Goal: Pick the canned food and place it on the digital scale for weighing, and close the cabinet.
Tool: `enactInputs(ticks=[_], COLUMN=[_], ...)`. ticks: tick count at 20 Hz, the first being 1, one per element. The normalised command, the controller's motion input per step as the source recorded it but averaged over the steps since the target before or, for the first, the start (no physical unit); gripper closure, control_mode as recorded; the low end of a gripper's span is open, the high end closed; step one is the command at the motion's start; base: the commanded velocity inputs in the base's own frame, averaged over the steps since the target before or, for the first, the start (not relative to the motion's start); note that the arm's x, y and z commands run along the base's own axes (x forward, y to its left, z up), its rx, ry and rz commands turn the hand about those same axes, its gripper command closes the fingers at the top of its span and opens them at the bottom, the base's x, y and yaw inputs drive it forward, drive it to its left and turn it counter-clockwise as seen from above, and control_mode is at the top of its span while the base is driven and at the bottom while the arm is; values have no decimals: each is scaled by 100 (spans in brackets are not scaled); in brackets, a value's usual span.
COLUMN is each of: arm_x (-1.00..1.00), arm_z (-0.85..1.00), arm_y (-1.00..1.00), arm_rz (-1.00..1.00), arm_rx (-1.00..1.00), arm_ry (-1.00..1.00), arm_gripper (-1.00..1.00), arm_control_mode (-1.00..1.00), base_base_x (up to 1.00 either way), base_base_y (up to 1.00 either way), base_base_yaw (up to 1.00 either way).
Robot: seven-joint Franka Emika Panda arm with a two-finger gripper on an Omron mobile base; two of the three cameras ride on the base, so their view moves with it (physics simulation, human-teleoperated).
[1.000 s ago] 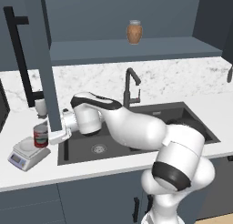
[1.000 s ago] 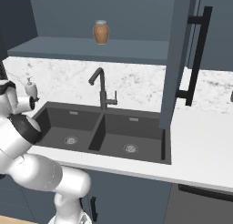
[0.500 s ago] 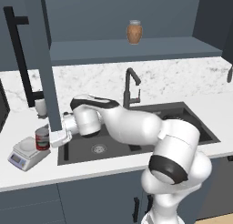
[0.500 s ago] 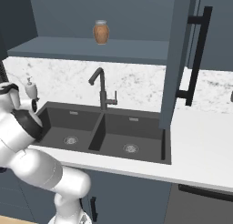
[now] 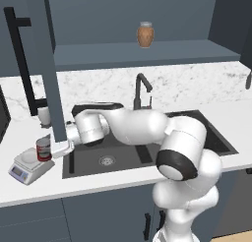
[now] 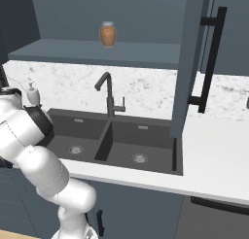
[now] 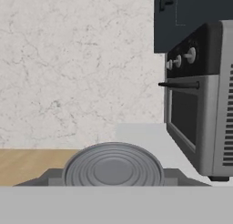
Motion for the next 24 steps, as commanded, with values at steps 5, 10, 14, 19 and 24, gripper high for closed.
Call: enactInputs(ticks=[5,10,14,19,24], arm_x=[20,5,11,21,15], arm_z=[-22,-16,-3,0,-11], arm_y=[6,17,17,10,14], arm_rz=[0,0,0,0,0], arm_rx=[-2,-1,0,0,0], arm_ry=[0,0,0,0,0], arm_gripper=[100,100,100,100,100], arm_control_mode=[-100,-100,-100,-100,-100], base_base_x=[0,0,0,0,0], base_base_y=[0,0,0,0,0], base_base_yaw=[0,0,0,0,0])
